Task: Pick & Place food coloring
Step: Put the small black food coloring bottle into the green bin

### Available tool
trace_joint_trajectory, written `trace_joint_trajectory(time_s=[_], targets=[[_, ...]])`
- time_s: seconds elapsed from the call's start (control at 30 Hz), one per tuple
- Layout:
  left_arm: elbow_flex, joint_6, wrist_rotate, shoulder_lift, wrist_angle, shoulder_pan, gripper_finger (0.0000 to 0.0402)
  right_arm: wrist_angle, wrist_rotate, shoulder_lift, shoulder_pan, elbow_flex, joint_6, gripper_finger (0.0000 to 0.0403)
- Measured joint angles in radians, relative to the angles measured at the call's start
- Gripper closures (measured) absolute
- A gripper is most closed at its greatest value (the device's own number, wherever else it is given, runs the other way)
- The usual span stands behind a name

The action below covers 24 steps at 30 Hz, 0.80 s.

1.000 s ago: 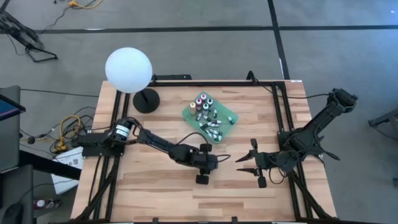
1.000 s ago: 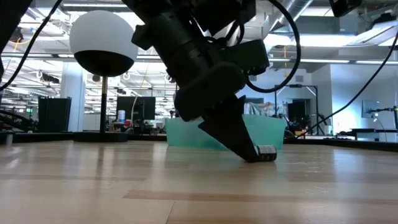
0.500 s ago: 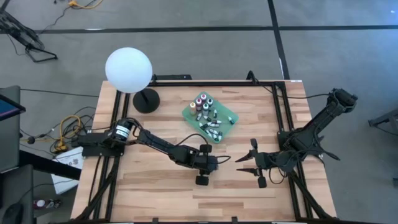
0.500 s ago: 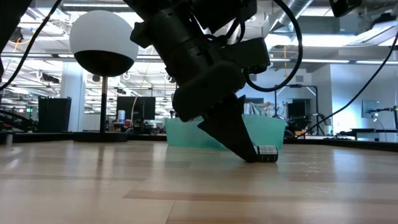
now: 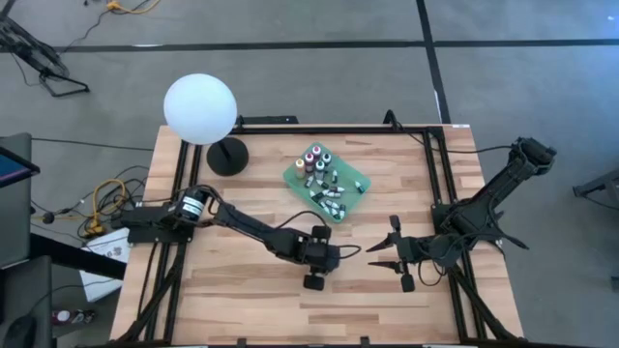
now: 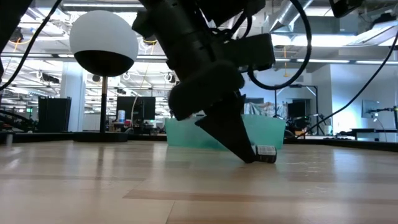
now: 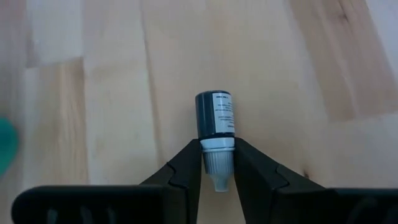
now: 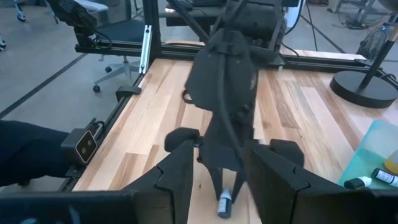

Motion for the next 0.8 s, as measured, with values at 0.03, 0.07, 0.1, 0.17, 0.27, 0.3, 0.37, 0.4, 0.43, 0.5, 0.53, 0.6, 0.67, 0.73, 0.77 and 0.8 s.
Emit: trace_joint_trajectory(time_s=[0.03, 0.07, 0.1, 0.17, 0.27, 0.3, 0.37, 0.4, 0.43, 0.5, 0.53, 0.6, 0.67, 0.73, 0.77, 0.8], targets=[[0.01, 0.001, -0.003, 0.0, -0.016, -0.003, 0.0327, 0.0, 0.0, 0.0, 0.0, 0.0, 0.0, 0.0269], [0.019, 0.002, -0.005, 0.0, -0.03, -0.005, 0.0327, 0.0, 0.0, 0.0, 0.0, 0.0, 0.0, 0.0269], [0.027, 0.004, -0.005, 0.0, -0.04, -0.008, 0.0327, 0.0, 0.0, 0.0, 0.0, 0.0, 0.0, 0.0269], [0.038, 0.012, -0.002, 0.001, -0.052, -0.013, 0.0327, 0.0, 0.0, 0.0, 0.0, 0.0, 0.0, 0.0269], [0.048, 0.019, -0.006, 0.001, -0.049, -0.021, 0.0326, 0.0, 0.0, 0.0, 0.0, 0.0, 0.0, 0.0269], [0.051, 0.019, -0.008, 0.001, -0.05, -0.024, 0.0326, 0.0, 0.0, 0.0, 0.0, 0.0, 0.0, 0.0269], [0.056, 0.019, -0.012, 0.001, -0.06, -0.026, 0.0326, 0.0, 0.0, 0.0, 0.0, 0.0, 0.0, 0.0269], [0.056, 0.019, -0.014, 0.001, -0.061, -0.029, 0.0326, 0.0, 0.0, 0.0, 0.0, 0.0, 0.0, 0.0269], [0.056, 0.019, -0.015, 0.001, -0.063, -0.029, 0.0326, 0.0, 0.0, 0.0, 0.0, 0.0, 0.0, 0.0269], [0.056, 0.019, -0.016, 0.001, -0.069, -0.031, 0.0326, 0.0, 0.0, 0.0, 0.0, 0.0, 0.0, 0.0269], [0.056, 0.019, -0.017, 0.001, -0.072, -0.031, 0.0326, 0.0, 0.0, 0.0, 0.0, 0.0, 0.0, 0.0269], [0.057, 0.019, -0.018, 0.0, -0.082, -0.031, 0.0326, 0.0, 0.0, 0.0, 0.0, 0.0, 0.0, 0.0269], [0.057, 0.02, -0.022, 0.0, -0.085, -0.033, 0.0326, -0.001, 0.0, 0.0, 0.0, 0.0, 0.0, 0.0269], [0.057, 0.026, -0.023, -0.001, -0.084, -0.034, 0.0326, -0.003, 0.0, 0.0, 0.0, 0.0, 0.0, 0.0269], [0.057, 0.03, -0.024, -0.004, -0.086, -0.036, 0.0326, -0.005, 0.0, 0.0, 0.0, 0.0, 0.001, 0.0269], [0.057, 0.035, -0.029, -0.011, -0.092, -0.037, 0.0326, -0.006, 0.0, 0.0, 0.0, 0.0, 0.002, 0.0269]])
